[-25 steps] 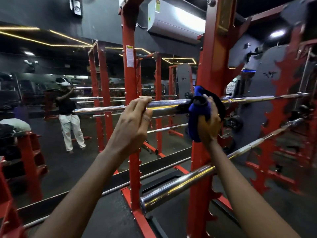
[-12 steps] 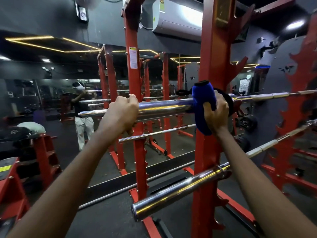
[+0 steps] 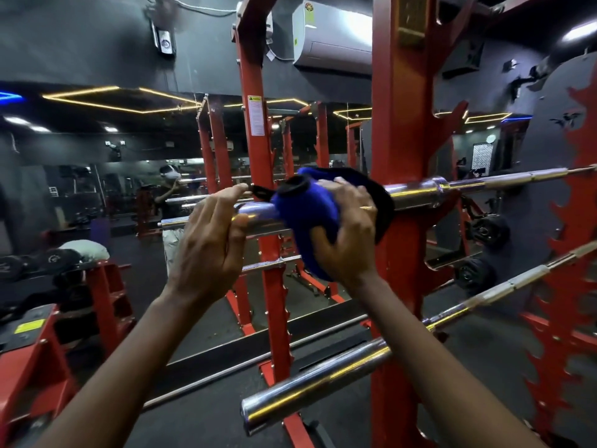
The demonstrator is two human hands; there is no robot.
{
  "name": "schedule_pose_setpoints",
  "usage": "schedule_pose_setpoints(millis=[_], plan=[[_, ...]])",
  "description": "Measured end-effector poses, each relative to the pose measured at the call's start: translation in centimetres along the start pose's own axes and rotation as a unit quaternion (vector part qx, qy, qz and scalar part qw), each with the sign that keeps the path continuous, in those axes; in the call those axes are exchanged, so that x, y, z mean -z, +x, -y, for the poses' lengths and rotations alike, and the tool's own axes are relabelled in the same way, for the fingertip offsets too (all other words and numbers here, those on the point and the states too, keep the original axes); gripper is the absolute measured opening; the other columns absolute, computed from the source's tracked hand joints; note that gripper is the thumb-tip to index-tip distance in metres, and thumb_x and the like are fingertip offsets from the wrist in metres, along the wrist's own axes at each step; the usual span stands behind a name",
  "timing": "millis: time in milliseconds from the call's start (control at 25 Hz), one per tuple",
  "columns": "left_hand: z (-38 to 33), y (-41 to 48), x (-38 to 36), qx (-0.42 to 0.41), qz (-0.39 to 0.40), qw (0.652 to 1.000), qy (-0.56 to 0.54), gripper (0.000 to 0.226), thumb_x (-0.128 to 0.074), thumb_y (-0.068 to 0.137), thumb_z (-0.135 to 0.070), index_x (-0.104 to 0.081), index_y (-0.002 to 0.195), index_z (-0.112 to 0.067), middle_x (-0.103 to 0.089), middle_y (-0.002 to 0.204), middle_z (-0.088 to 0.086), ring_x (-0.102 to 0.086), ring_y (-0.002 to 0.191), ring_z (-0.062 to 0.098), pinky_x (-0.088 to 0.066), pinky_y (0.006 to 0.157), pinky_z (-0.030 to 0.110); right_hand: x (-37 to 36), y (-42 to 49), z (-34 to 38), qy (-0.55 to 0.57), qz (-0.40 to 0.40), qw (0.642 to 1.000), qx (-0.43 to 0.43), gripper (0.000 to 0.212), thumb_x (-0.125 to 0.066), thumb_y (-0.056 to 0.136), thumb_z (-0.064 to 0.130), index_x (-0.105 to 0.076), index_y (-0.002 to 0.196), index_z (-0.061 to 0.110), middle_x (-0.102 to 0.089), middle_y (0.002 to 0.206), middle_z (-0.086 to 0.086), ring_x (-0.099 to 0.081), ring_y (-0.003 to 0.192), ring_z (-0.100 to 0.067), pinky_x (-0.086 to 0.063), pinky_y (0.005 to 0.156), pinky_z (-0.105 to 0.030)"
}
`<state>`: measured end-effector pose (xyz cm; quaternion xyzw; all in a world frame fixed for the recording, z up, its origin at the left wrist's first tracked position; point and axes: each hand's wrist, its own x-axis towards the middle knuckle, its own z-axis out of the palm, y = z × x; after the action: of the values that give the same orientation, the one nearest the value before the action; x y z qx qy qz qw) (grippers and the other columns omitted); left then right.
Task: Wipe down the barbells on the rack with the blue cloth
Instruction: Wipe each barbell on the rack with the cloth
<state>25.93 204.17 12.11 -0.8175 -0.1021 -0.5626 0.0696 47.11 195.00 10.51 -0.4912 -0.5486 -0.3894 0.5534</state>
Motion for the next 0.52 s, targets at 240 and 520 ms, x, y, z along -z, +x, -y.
schedule_pose_setpoints(millis=[240, 520], plan=[[-0.3, -0.4, 0.6, -0.040, 0.002, 0.995, 0.089, 0.045, -0.033, 0.107, -0.024, -0.051, 0.144, -0.004, -0.044, 0.155, 0.015, -0.041, 0.142, 0.031, -0.031, 0.114, 0.042, 3.2, 0.9, -8.2, -0.043, -0.060, 0.997, -0.002, 0.053, -0.052, 0.092, 0.054, -0.063, 0.120, 0.010, -0.069, 0.115, -0.015, -0.061, 0.117, -0.032, -0.039, 0.105, -0.062], [-0.7, -0.2, 1.5, 0.004, 0.054, 0.998, 0.031, 0.050, -0.030, 0.108, -0.031, -0.039, 0.155, -0.018, -0.037, 0.160, -0.002, -0.030, 0.145, 0.005, -0.015, 0.117, 0.016, 3.2, 1.5, -9.3, -0.011, -0.155, 0.966, -0.207, 0.051, -0.050, 0.088, 0.037, -0.064, 0.118, -0.002, -0.066, 0.122, -0.024, -0.054, 0.127, -0.045, -0.037, 0.108, -0.066]])
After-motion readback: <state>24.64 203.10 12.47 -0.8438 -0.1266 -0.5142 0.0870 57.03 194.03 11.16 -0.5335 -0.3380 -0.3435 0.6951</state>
